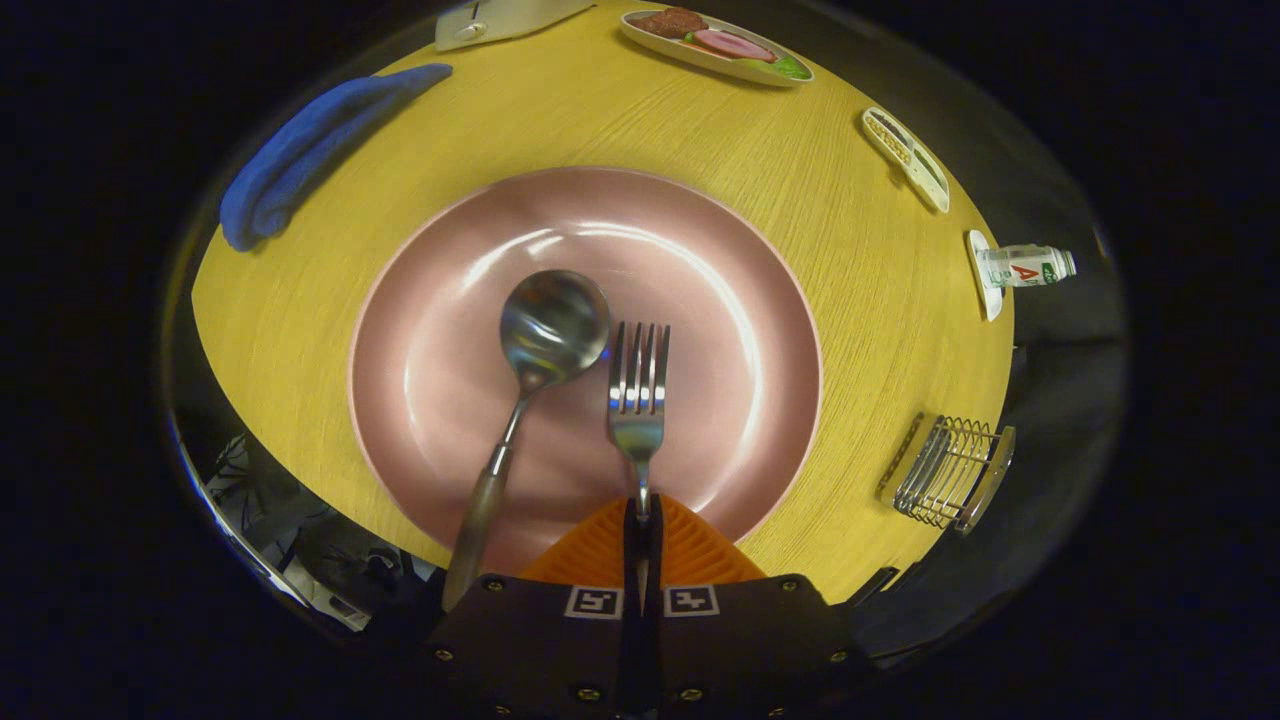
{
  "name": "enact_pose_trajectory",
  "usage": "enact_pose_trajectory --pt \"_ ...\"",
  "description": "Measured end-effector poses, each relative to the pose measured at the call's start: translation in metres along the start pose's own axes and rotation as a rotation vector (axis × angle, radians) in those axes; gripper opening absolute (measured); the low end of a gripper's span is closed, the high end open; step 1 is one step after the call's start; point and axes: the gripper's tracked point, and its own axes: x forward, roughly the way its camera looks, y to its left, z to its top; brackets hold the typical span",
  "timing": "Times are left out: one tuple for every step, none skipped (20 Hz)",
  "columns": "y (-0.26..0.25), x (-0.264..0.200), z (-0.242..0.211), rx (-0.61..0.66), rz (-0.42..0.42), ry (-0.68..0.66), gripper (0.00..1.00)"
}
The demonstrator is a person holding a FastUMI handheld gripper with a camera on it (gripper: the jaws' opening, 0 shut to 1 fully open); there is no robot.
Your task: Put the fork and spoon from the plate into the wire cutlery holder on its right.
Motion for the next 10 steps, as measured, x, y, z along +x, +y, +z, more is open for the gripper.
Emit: enact_pose_trajectory --pt "-0.001 -0.002 0.000 0.008 -0.005 0.006 0.01" --pt "-0.004 -0.004 -0.001 0.013 -0.015 0.011 0.01" --pt "-0.005 -0.007 0.000 0.017 -0.019 0.013 0.01" --pt "-0.007 -0.009 0.000 0.025 -0.023 0.012 0.01" --pt "-0.008 -0.012 0.000 0.034 -0.027 0.015 0.01" --pt "-0.010 -0.015 -0.001 0.045 -0.033 0.018 0.01" --pt "-0.012 -0.018 -0.001 0.059 -0.039 0.021 0.01" --pt "-0.014 -0.021 -0.002 0.077 -0.044 0.025 0.00" --pt "-0.016 -0.025 -0.001 0.097 -0.048 0.026 0.01" --pt "-0.017 -0.027 0.000 0.120 -0.050 0.027 0.01"
